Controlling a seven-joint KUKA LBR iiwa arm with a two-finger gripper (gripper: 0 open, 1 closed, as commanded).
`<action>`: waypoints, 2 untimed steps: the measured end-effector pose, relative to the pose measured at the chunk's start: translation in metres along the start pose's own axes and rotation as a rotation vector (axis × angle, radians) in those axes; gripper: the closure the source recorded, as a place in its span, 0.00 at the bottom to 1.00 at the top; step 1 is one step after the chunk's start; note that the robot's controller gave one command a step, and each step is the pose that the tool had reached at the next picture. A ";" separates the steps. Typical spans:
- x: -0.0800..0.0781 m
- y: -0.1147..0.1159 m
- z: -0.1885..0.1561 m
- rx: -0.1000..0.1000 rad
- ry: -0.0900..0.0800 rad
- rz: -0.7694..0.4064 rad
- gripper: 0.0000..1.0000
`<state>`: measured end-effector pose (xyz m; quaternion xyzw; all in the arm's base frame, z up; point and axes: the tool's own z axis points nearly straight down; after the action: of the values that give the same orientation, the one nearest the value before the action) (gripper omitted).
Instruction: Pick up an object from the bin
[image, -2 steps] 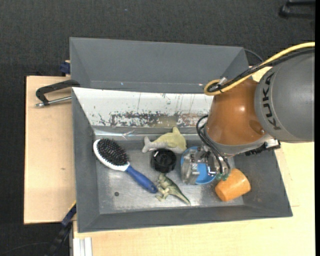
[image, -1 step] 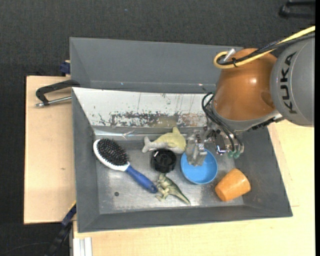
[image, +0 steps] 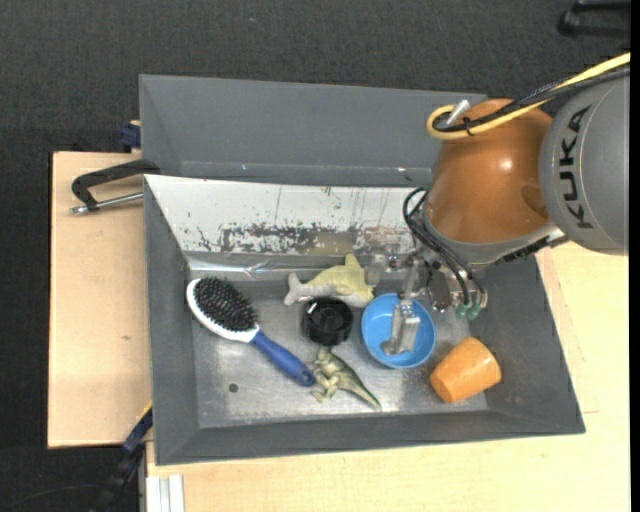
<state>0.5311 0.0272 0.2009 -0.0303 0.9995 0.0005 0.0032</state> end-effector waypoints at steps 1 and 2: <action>0.010 -0.057 0.134 0.001 0.012 0.231 0.00; 0.008 -0.056 0.130 0.001 0.006 0.228 1.00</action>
Offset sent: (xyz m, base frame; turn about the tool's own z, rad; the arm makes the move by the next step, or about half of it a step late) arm -0.0048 -0.0573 -0.1309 0.2287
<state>0.5270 -0.0295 0.0707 0.0835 0.9965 0.0003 0.0002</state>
